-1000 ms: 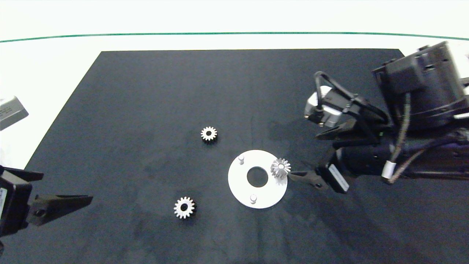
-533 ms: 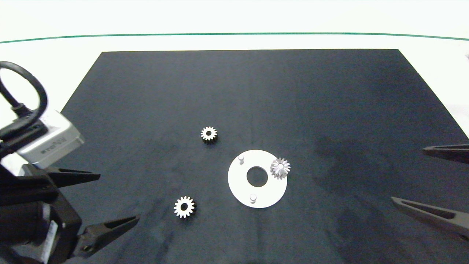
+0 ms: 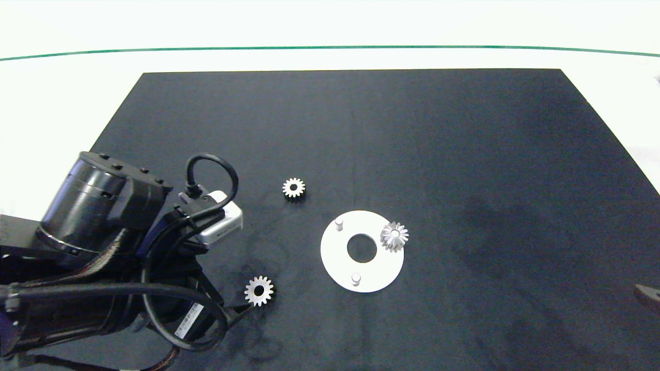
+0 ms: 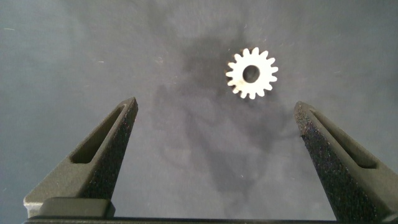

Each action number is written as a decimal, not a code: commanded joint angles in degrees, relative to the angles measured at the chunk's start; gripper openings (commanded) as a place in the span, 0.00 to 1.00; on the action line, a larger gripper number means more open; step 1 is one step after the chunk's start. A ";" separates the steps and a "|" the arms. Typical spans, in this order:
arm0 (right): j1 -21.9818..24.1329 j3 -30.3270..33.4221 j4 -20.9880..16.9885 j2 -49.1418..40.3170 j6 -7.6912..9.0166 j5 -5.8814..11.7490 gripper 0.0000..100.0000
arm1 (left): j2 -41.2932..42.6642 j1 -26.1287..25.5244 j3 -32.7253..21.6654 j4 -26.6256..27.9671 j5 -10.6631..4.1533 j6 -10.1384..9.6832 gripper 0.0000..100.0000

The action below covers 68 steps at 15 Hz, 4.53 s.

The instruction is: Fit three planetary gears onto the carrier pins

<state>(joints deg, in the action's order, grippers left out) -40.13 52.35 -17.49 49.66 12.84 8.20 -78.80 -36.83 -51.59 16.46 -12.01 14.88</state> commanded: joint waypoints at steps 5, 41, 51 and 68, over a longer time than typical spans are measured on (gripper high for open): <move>-0.47 -0.05 0.00 -0.62 0.08 -0.03 1.00 | -5.31 -3.34 0.79 -0.64 -0.38 -0.91 1.00; -0.91 -0.14 -0.08 -2.29 0.52 -0.03 1.00 | -11.99 -6.06 5.98 -14.52 -4.43 -1.17 0.45; -0.91 -0.14 -0.08 -2.47 0.52 0.06 1.00 | -11.90 -6.06 6.59 -14.52 -4.43 -1.17 0.24; -0.91 -0.14 -0.08 -3.79 2.28 0.15 1.00 | -23.94 -15.99 -17.49 -6.35 -4.52 -1.00 0.19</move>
<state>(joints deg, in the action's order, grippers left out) -41.01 52.20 -17.47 45.91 14.99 8.27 -100.38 -52.66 -67.74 10.11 -16.40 13.75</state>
